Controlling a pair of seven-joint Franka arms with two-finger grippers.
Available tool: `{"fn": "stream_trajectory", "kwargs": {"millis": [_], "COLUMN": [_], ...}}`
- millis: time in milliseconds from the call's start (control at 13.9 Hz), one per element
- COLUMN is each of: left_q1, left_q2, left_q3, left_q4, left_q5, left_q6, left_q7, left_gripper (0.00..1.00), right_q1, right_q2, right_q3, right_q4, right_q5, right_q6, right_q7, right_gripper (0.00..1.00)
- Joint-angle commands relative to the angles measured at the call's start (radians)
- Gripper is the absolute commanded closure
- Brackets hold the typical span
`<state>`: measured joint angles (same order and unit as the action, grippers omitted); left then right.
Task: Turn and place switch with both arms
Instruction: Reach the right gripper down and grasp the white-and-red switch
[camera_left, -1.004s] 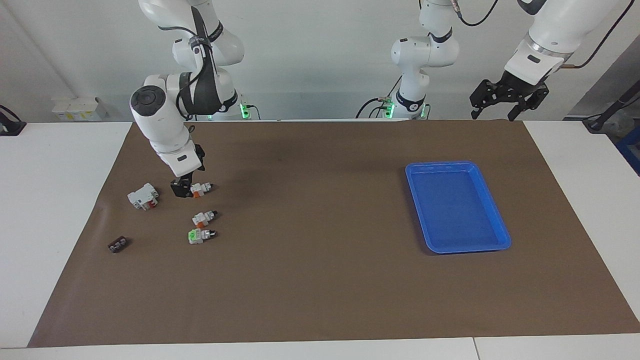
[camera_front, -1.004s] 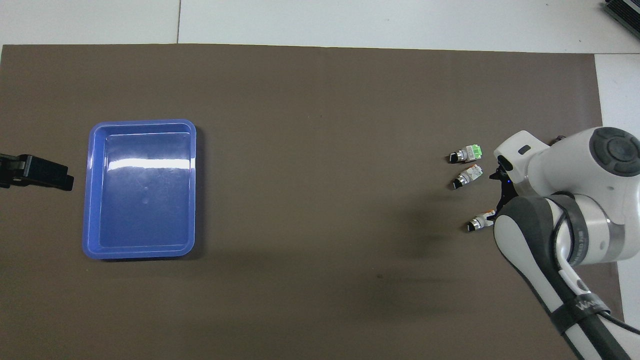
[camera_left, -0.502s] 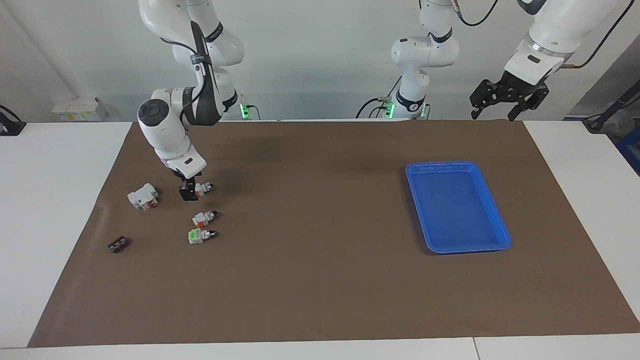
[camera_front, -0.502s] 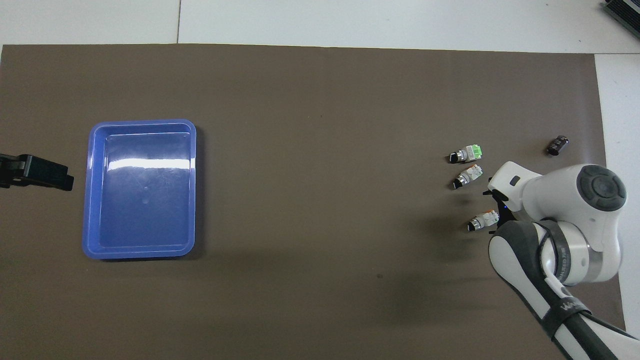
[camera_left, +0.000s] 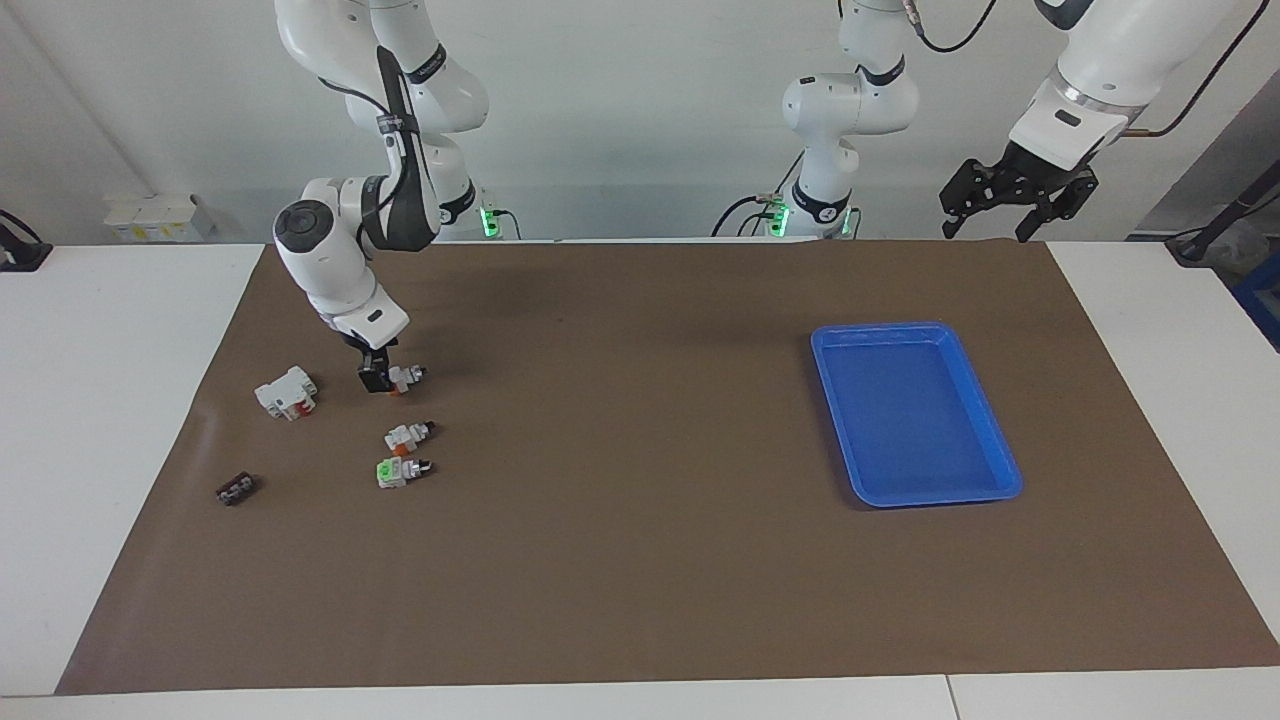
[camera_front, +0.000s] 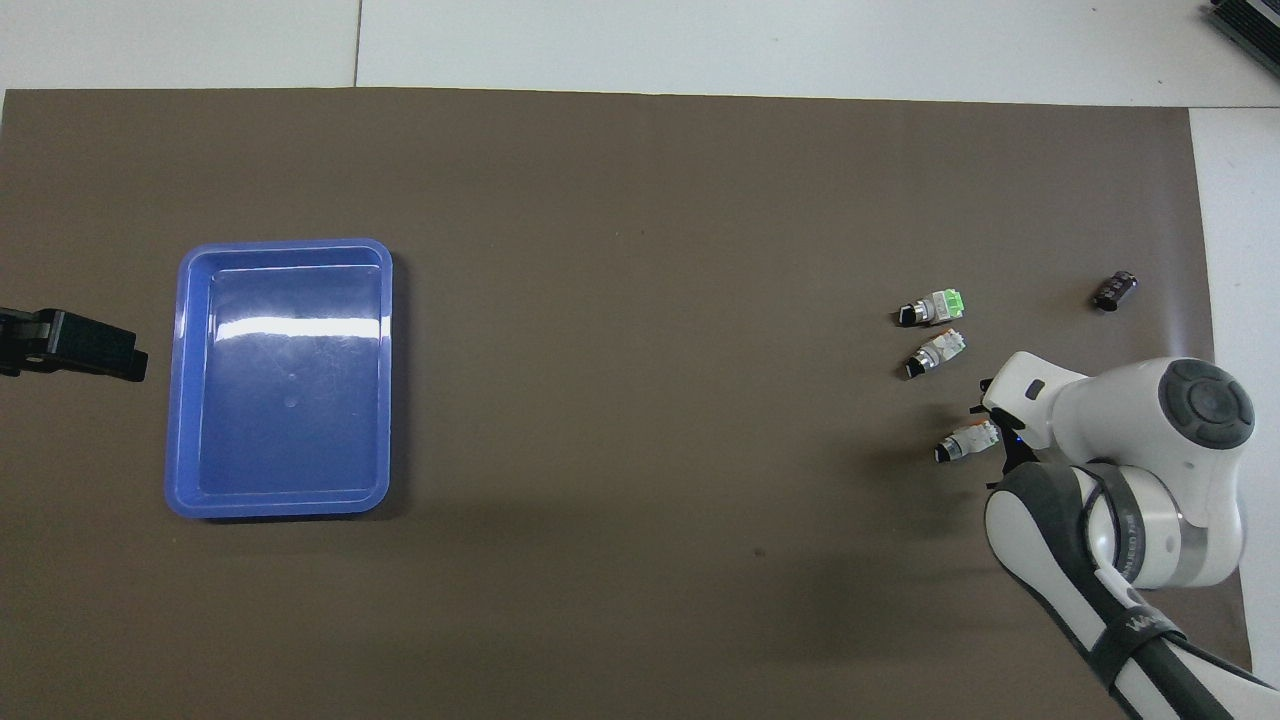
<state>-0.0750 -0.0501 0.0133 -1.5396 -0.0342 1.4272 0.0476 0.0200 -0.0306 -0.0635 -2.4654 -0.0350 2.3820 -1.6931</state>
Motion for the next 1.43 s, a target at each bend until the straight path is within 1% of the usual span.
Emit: {"fn": "stream_trajectory", "kwargs": {"millis": [0,72,215,358,502,645,717,789,860,1004,1147,1219,1290,1362], "left_q1": [0.000,0.000,0.000,0.000,0.000,0.000,0.000,0.000,0.000,0.000,0.000,0.000,0.000,0.000], "left_q2": [-0.027,-0.027,-0.027,-0.027,-0.027,-0.027,-0.027,-0.027,-0.027,-0.027,-0.027,-0.027,-0.027,-0.027], "left_q3": [0.005,0.005,0.005,0.005,0.005,0.005,0.005,0.005,0.005,0.005,0.005,0.005,0.005,0.005], "left_q4": [-0.028,-0.028,-0.028,-0.028,-0.028,-0.028,-0.028,-0.028,-0.028,-0.028,-0.028,-0.028,-0.028,-0.028], "left_q5": [-0.009,-0.009,-0.009,-0.009,-0.009,-0.009,-0.009,-0.009,-0.009,-0.009,-0.009,-0.009,-0.009,-0.009], "left_q6": [-0.002,-0.001,-0.002,-0.001,-0.002,-0.002,-0.001,-0.002,-0.001,-0.002,-0.001,-0.002,-0.001,-0.007], "left_q7": [0.009,0.009,0.009,0.009,0.009,0.009,0.009,0.009,0.009,0.009,0.009,0.009,0.009,0.009], "left_gripper": [0.00,0.00,0.00,0.00,0.00,0.00,0.00,0.00,0.00,0.00,0.00,0.00,0.00,0.00], "right_q1": [-0.005,-0.006,-0.006,-0.002,-0.006,0.003,0.005,0.005,0.006,0.015,0.041,0.032,0.034,0.038], "right_q2": [-0.040,-0.038,-0.035,-0.034,-0.012,-0.009,-0.009,-0.009,-0.005,-0.006,-0.006,-0.005,-0.008,-0.009], "right_q3": [0.005,0.005,0.004,0.005,0.005,0.005,0.005,0.005,0.005,0.007,0.005,0.005,0.005,0.005], "right_q4": [-0.067,-0.067,-0.069,-0.073,-0.073,-0.070,-0.070,-0.067,-0.064,-0.060,-0.005,0.023,0.042,0.081], "right_q5": [-0.006,-0.006,-0.006,-0.006,-0.006,-0.006,-0.006,-0.006,-0.006,-0.009,-0.008,-0.003,0.042,0.135], "right_q6": [0.060,0.068,0.098,0.112,0.144,0.149,0.146,0.145,0.141,0.102,-0.043,-0.081,-0.113,-0.166], "right_q7": [-0.008,-0.014,-0.030,-0.030,-0.027,-0.007,0.006,0.013,0.021,0.026,-0.003,-0.034,-0.084,-0.147], "right_gripper": [0.09,0.14,0.31,0.42,0.42,0.42,0.50,0.80,1.00,1.00,1.00,1.00,1.00,1.00]}}
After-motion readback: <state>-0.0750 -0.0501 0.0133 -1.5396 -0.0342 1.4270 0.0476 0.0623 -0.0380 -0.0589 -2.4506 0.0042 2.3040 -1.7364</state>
